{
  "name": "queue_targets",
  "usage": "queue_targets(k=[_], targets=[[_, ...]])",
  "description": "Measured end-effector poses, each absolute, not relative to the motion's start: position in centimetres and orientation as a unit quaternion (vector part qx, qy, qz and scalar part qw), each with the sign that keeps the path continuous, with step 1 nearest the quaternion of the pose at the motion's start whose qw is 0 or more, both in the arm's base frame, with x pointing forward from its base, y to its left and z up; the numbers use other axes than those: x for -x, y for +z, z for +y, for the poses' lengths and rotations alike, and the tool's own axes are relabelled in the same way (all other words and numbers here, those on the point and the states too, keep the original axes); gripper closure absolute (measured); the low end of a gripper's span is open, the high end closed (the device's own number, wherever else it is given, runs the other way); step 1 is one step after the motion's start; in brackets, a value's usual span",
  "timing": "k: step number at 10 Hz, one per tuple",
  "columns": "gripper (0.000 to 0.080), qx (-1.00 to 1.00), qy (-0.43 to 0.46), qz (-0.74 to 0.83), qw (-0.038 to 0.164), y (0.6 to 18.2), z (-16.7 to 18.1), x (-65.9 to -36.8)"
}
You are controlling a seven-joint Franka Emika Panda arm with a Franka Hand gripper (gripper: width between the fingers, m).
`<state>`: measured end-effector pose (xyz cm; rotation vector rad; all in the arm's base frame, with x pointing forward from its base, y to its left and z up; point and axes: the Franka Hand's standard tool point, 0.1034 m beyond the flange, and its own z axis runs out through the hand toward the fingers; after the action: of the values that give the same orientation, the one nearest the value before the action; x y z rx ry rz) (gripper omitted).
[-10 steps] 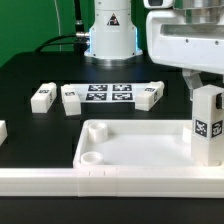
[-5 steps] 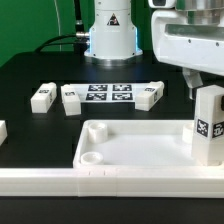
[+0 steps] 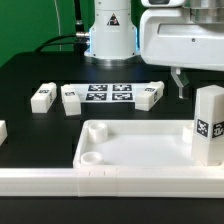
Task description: Assemble desk
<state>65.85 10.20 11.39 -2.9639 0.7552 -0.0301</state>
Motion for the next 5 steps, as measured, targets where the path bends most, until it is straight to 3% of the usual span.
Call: queue_targets(k=[5], targets=[[0.015, 0.996, -0.017, 0.079, 0.037, 11.38, 10.04, -65.88]])
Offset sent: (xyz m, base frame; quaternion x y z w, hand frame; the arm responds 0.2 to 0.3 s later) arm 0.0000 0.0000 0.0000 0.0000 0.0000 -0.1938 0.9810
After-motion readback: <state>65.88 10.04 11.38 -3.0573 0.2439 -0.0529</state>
